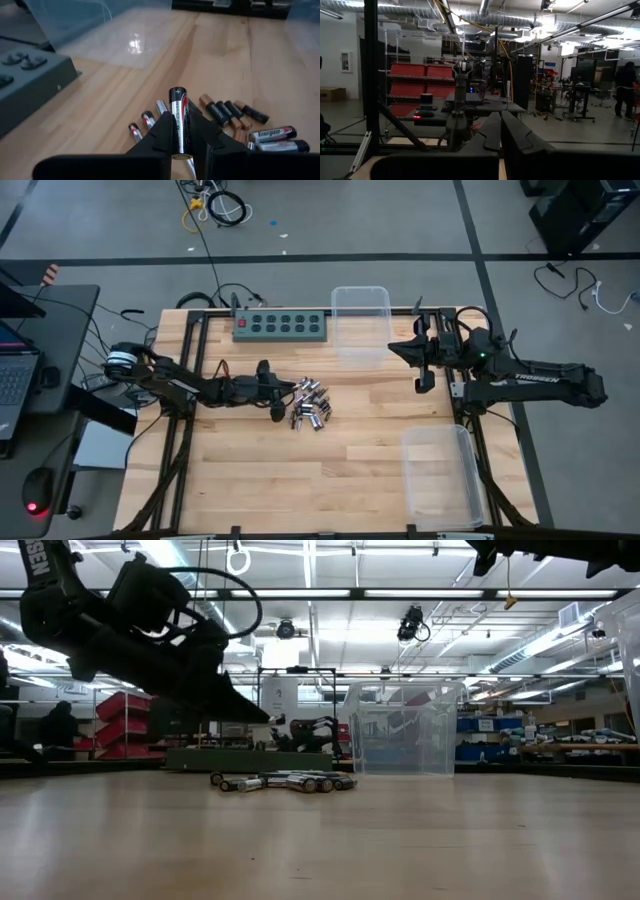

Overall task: Sort batteries
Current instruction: Put the silver battery into the top transparent bin

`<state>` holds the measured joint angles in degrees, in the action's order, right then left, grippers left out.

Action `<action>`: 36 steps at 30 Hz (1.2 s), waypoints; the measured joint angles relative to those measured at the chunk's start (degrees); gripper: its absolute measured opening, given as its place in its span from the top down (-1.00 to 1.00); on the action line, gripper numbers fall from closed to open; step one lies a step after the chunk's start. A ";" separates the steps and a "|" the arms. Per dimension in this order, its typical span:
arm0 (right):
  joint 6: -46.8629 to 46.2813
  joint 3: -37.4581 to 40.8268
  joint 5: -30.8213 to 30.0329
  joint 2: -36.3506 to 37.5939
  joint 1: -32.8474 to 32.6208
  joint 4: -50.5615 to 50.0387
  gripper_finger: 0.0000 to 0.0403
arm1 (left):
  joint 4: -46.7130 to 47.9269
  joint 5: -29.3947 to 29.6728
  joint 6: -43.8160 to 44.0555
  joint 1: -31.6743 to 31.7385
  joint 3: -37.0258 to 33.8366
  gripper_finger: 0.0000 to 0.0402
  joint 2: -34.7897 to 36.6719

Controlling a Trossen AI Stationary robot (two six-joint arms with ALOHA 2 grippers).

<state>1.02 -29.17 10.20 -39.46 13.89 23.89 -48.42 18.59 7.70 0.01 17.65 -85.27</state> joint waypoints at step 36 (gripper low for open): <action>-3.02 0.00 0.28 2.99 -0.06 -12.63 0.99 | 22.01 -26.66 -22.47 16.91 36.65 0.82 2.15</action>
<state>-2.00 -29.17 10.48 -36.47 13.83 11.26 -26.41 -8.07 -14.77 16.93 54.30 -83.12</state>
